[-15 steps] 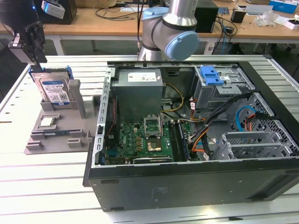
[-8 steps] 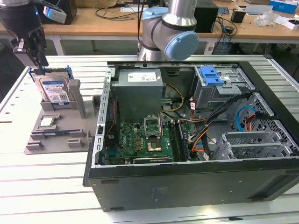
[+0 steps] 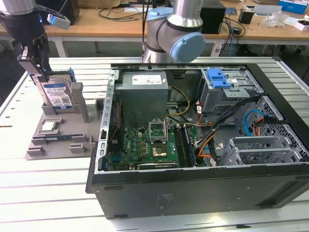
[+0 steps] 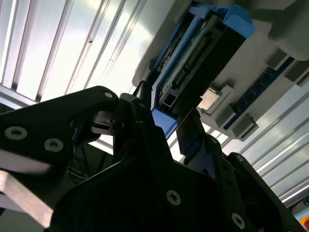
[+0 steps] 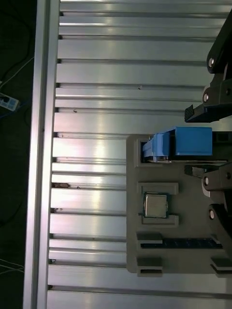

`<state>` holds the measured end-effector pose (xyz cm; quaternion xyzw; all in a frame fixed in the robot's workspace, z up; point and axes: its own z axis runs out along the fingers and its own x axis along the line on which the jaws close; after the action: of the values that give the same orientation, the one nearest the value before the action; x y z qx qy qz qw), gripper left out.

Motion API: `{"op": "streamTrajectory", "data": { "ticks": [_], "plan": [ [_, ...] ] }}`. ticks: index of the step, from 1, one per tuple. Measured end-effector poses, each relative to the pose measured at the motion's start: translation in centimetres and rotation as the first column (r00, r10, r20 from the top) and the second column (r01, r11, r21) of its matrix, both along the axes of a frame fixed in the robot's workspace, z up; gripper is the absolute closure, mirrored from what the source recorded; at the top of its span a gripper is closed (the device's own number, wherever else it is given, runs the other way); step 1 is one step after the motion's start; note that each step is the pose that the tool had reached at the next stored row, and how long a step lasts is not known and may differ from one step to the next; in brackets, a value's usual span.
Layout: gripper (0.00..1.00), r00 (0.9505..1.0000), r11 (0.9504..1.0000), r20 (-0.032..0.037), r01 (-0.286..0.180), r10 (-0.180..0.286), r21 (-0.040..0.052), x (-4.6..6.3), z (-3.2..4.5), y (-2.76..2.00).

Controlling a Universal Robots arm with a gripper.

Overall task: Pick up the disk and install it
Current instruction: 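Pick up the disk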

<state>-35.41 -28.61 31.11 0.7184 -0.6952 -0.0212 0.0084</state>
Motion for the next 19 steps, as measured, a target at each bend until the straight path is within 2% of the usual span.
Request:
{"op": "streamTrajectory", "data": {
  "ticks": [4, 12, 19],
  "plan": [
    [0.52, 1.0, 1.0, 0.0, 0.0, 0.0, 0.0, -0.5, -0.49, 0.08],
    [0.52, 1.0, 1.0, -0.0001, 0.0, 0.0, 0.0, -0.6, -1.9, 0.13],
    [0.52, 1.0, 1.0, -0.0001, -0.001, 0.001, -0.0015, -0.4, -2.31, 0.16]
  ]
}}
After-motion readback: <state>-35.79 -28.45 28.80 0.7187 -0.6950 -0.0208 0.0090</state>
